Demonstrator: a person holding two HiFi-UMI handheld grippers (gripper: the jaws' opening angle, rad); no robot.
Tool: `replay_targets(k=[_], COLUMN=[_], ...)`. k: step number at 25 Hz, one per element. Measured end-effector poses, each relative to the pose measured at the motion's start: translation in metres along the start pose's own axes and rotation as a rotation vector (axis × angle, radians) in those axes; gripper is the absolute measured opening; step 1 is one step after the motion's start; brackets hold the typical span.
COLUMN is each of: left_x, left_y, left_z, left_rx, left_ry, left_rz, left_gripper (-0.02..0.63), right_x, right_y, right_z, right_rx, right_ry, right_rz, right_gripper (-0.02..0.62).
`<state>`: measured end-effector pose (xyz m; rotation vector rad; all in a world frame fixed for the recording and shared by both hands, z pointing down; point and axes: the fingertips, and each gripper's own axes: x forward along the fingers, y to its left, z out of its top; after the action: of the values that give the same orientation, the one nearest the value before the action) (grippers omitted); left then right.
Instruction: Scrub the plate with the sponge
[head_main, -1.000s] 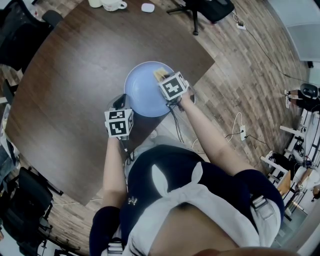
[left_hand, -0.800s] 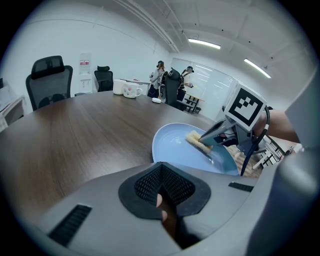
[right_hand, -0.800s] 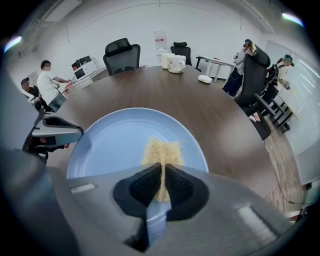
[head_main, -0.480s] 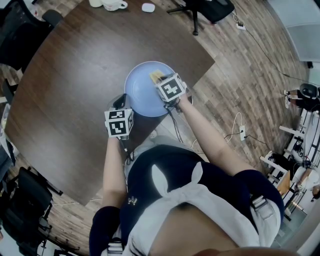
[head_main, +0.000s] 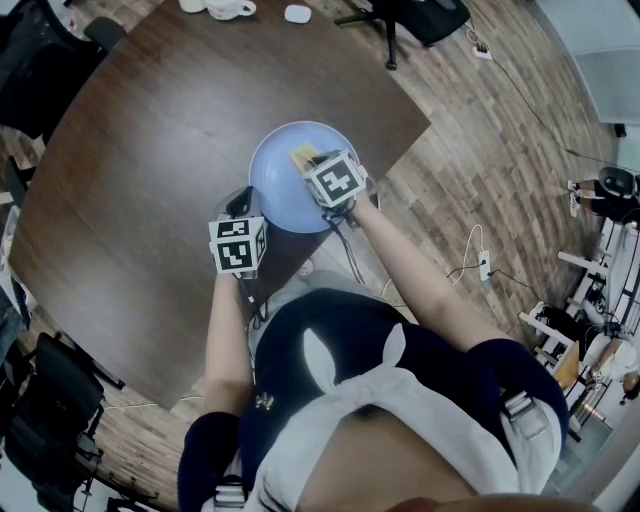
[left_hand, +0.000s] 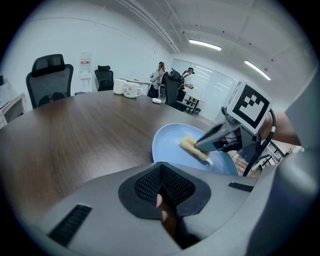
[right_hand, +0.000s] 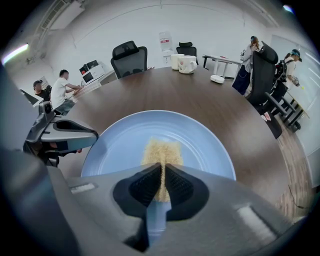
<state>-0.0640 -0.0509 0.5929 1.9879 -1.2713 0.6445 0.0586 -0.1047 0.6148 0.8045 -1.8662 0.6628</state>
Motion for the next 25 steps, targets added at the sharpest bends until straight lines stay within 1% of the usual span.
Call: replay_targets(k=[5,25], left_x=[0.002,0.003], left_y=[0.001,-0.001], left_z=[0.0,-0.001], left_rx=[-0.001,-0.006], left_ry=[0.0,0.0], left_rz=[-0.001,0.002], left_gripper=[0.006,0.006], right_x=[0.003,0.009], right_y=[0.01,0.052], right_z=[-0.001,0.0], right_rx=[0.025,-0.005], right_ry=[0.009,-0.002], right_rz=[0.049,0.136], right_gripper=[0.021,0.021])
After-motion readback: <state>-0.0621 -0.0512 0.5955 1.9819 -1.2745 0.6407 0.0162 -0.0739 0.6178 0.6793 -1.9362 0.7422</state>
